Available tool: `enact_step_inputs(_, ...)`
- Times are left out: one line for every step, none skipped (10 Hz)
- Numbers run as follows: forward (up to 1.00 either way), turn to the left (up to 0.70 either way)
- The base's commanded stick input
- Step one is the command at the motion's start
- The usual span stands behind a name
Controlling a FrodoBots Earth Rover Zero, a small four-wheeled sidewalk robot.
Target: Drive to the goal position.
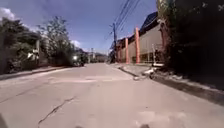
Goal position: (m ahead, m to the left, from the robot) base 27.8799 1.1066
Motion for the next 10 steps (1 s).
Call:
enact_step_inputs(0.70,0.00)
enact_step_inputs(0.70,0.00)
enact_step_inputs(0.70,0.00)
enact_step_inputs(0.70,-0.10)
enact_step_inputs(0.70,-0.29)
enact_step_inputs(0.70,-0.33)
enact_step_inputs(0.70,-0.31)
enact_step_inputs(0.70,-0.06)
enact_step_inputs(0.70,0.00)
enact_step_inputs(0.70,0.00)
